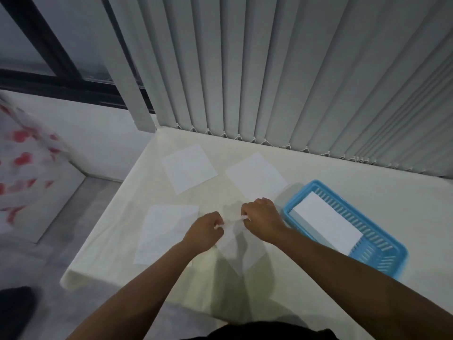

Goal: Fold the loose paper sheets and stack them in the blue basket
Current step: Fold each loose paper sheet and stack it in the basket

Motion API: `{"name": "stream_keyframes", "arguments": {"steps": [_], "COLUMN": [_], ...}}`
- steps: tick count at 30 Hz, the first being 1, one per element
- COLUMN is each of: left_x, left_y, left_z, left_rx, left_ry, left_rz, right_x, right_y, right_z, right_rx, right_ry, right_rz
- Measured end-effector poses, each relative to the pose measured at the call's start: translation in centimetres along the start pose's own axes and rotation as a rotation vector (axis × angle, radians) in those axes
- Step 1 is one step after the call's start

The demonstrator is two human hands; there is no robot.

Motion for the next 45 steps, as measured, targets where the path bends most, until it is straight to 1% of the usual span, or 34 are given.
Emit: {"name": "stream_keyframes", "arguments": {"steps": [2,5,8,13,15,18,20,23,27,30,32,35,37,39,41,45], "left_x": [0.1,-0.2,0.1,0.4,0.6,1.1,1.5,2.2,2.8,3.2,3.6,3.9,4.3,4.7,5.2,6.2], "left_y": [0.6,1.0,0.9,0.7,0.3,-0.5,-0.9,-1.6,-2.8,-3.5,-3.9,-4.2,-4.1,-3.7,-3.3,-2.8], "left_z": [0.7,2.5,4.2,5.4,5.5,5.6,5.9,6.3,6.6,6.3,6.0,5.0,3.6,2.2,1.1,0.4], "left_rx": [-0.051,-0.095,-0.145,-0.211,-0.190,-0.090,-0.069,-0.114,-0.170,-0.178,-0.210,-0.211,-0.135,-0.044,0.028,0.070], "left_ry": [0.021,0.071,0.050,-0.064,-0.063,-0.048,-0.041,-0.038,-0.084,-0.112,-0.134,-0.031,0.043,0.128,0.285,0.779], "left_rz": [0.051,0.074,0.066,0.022,0.004,0.012,-0.013,-0.083,-0.143,-0.144,-0.130,-0.119,-0.098,-0.085,-0.073,-0.013], "right_x": [0.5,1.5,2.5,2.3,2.1,1.9,1.9,1.7,1.9,2.1,2.3,2.7,2.9,2.8,2.4,1.4], "right_y": [1.5,3.5,4.5,5.5,5.9,6.8,7.4,8.3,9.5,10.1,10.5,10.5,10.4,10.4,10.1,9.0], "right_z": [0.4,1.3,1.9,3.2,3.9,4.9,5.3,6.0,6.4,6.4,5.8,5.3,4.5,3.7,3.5,3.8], "right_rx": [-0.002,-0.018,-0.049,-0.112,-0.122,-0.109,-0.097,-0.110,-0.078,-0.066,-0.052,0.001,0.084,0.141,0.112,-0.002], "right_ry": [0.042,0.101,0.136,0.343,0.374,0.376,0.367,0.359,0.309,0.249,0.207,0.051,-0.173,-0.496,-0.836,-1.475], "right_rz": [0.025,0.070,0.082,0.061,0.065,0.118,0.171,0.216,0.281,0.301,0.322,0.347,0.382,0.465,0.553,0.706]}}
Point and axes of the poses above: each hand's wrist, its own y-axis away from the middle knuckle, its own z-axis out of the palm, x = y × z, the point moved 5 cm from there along -y, towards the middle knuckle, and after that the axes turned 11 degrees about -x, right-handed, at the moved point
